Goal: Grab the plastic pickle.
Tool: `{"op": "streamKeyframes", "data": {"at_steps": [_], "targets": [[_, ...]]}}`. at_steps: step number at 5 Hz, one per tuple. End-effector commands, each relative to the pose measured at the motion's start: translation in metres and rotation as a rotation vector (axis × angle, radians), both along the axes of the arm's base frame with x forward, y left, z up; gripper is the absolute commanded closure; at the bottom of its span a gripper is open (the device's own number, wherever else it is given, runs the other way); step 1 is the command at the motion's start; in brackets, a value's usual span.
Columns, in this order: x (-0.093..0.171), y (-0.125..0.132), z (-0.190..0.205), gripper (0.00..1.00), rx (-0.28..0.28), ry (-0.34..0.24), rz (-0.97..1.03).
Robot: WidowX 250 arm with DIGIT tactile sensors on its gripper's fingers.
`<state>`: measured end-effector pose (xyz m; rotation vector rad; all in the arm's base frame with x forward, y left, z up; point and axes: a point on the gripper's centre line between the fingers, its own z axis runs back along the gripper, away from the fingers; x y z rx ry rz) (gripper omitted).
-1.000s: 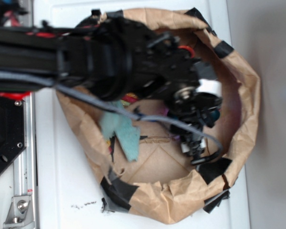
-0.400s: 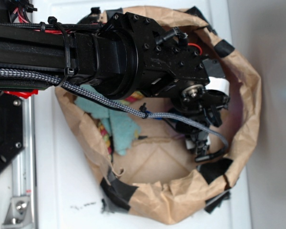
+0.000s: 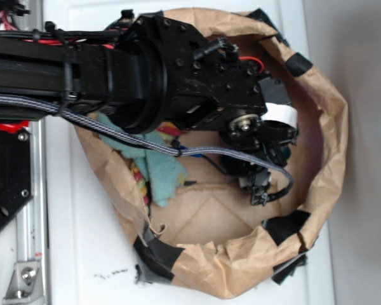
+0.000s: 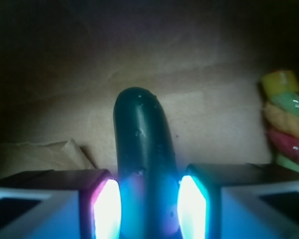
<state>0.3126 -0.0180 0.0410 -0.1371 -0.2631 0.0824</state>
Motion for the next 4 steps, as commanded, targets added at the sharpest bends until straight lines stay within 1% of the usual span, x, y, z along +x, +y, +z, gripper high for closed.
{"op": "streamKeyframes", "data": {"at_steps": [1,2,3,4], "targets": [[-0.026,0.014,0.121,1.00,0.137,-0.147,0.078],[-0.060,0.023,0.172,1.00,0.235,0.077,0.121],[-0.070,0.019,0.177,1.00,0.236,0.101,0.054],[-0.074,0.019,0.173,1.00,0.217,0.109,0.041]]}}
